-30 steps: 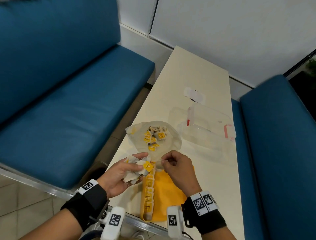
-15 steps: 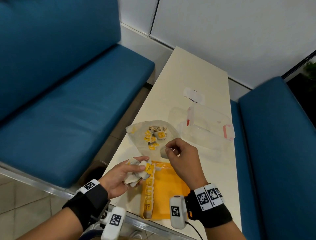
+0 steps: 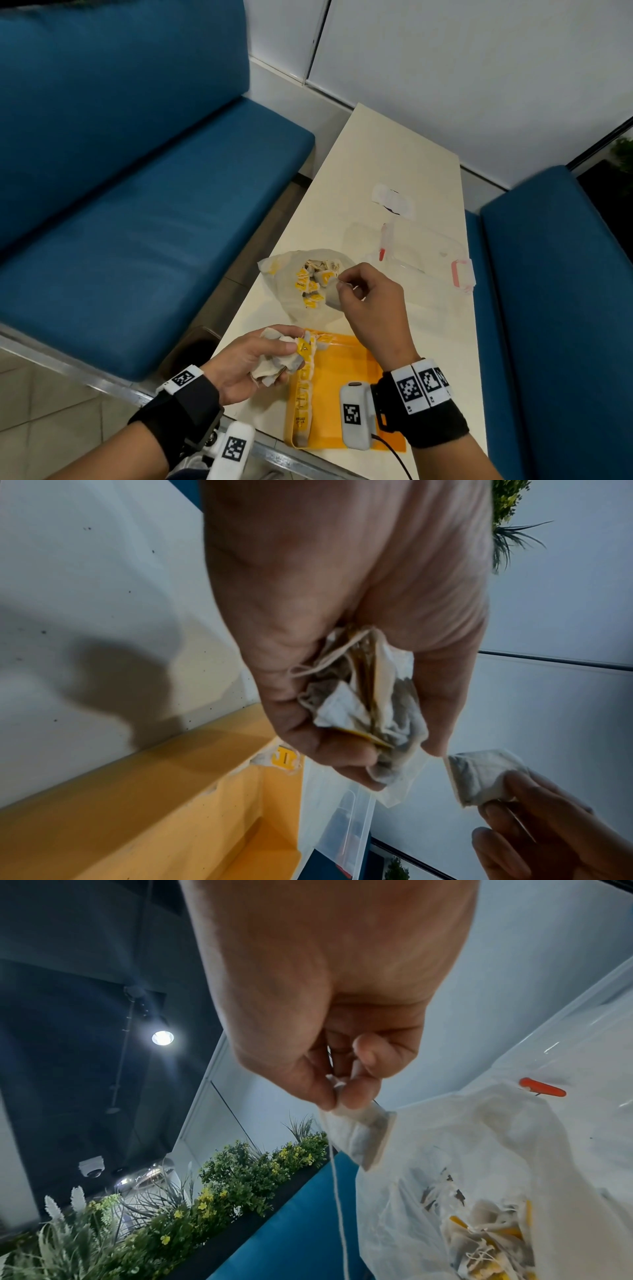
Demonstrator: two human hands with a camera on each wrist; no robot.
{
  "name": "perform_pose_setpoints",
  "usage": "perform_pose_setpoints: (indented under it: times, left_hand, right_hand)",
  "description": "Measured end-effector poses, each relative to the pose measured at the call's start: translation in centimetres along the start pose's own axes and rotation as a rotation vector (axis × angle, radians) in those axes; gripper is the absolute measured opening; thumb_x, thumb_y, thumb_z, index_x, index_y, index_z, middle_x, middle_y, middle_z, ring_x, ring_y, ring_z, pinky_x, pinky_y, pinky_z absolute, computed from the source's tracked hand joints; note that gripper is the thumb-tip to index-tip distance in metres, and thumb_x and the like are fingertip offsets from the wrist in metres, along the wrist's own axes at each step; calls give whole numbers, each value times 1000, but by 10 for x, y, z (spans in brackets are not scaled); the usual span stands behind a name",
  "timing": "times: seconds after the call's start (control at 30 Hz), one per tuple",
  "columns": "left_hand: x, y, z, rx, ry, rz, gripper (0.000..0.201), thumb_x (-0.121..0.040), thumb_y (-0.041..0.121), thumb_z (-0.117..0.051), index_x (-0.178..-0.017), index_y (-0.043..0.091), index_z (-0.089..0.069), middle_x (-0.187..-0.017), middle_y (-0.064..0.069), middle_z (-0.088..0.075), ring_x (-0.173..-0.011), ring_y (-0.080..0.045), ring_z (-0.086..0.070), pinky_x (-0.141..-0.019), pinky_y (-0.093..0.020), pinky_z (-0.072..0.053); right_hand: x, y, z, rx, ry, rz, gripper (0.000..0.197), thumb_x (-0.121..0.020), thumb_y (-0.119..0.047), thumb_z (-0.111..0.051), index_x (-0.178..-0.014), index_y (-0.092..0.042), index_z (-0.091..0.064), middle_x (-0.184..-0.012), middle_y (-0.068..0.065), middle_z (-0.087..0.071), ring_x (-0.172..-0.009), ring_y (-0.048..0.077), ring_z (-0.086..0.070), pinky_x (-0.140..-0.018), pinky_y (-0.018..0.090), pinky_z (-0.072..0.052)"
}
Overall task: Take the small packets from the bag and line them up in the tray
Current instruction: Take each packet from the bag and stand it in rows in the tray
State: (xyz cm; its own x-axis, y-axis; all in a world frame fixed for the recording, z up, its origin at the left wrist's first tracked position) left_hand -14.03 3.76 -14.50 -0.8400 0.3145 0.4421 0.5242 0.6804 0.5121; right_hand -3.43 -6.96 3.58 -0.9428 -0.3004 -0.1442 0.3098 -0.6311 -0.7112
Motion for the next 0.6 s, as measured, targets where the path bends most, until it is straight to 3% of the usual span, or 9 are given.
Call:
perform_pose_setpoints:
  times: [0.33,0.47,0.6]
  left_hand:
    - [-4,5,4,-66,83,-14,52,-64,14,-90,-113,7,-74,-107,-23,-70,-89,-32,-67,-56,-31,-52]
    - [-6,16,11,-92,184,-101,35,-74,21,-90,-102,6,-74,-98,-19,-71,-81,-27,-66,-55,-30,-51]
    - [-3,34,25,-92,300,-196,29,-72,24,-84,-94,10,-70,-90,-17,-69,-77,-27,-64,-52,-27,-48]
  right_hand:
    - [-7,-13,12,-29,17,27,15,-88,-9,-67,-83,-23,-69,-74,-12,-66,-69,5,-57,-60,12,-46]
    - [-4,-13,7,-40,-9,16,17,-87,-9,-67,-83,-25,-68,-75,-12,-66,-68,3,-57,-60,13,-46]
    - [-3,-13,2,-45,-40,14,19,-88,-9,-67,-81,-27,-68,-75,-11,-67,-68,3,-57,-60,12,-46]
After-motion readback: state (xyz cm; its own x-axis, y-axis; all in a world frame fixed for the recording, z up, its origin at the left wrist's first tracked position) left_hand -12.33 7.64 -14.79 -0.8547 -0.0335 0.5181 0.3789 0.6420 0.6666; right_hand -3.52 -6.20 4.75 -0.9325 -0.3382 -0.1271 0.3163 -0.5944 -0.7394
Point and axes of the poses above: each hand's wrist, its own x-axis away from the middle knuckle, its own z-axis out of the back of the hand, y = z × x, the point moved 9 cm from there along -x, towards the middle knuckle
